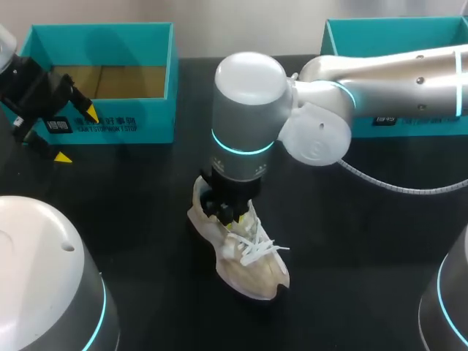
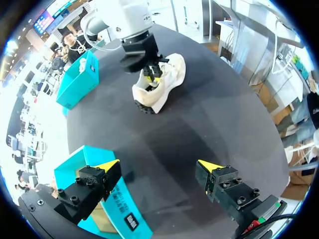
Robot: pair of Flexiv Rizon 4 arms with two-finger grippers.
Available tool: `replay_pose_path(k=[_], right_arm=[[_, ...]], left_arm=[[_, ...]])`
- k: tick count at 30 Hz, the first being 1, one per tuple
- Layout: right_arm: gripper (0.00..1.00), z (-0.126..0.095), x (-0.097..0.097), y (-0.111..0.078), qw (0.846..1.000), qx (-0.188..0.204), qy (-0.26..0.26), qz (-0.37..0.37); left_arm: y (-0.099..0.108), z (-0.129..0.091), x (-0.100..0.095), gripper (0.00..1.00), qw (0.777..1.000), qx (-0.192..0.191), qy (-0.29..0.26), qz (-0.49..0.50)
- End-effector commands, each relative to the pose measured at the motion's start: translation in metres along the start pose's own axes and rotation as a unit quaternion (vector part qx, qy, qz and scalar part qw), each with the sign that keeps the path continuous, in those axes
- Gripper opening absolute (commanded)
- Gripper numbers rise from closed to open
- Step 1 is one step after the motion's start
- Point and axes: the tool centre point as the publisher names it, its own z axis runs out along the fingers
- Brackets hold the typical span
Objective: Take the shoe out of the shoebox, open the shoe tongue, remove and reinsert the insole, then place the shoe into the shoebox
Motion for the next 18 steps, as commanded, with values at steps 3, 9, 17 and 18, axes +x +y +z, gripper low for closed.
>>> replay_pose_path(k=[3, 9, 17, 18], right_arm=[[0.2, -0.006, 0.005, 0.002, 1.0, -0.002, -0.016, 0.002], [0.23, -0.045, 0.013, -0.008, 0.999, -0.039, -0.038, -0.003], [0.24, -0.06, 0.014, 0.002, 0.997, -0.053, -0.06, -0.014], [0.24, -0.059, 0.014, 0.004, 0.997, -0.055, -0.06, -0.016]], left_arm=[[0.0, 0.0, 0.001, 1.0, 1.0, -0.002, 0.0, 0.0], [0.0, 0.0, 0.001, 1.0, 1.0, -0.002, 0.0, 0.0], [0.0, 0.0, 0.001, 1.0, 1.0, -0.002, 0.0, 0.0], [0.0, 0.0, 0.001, 1.0, 1.0, -0.002, 0.0, 0.0]])
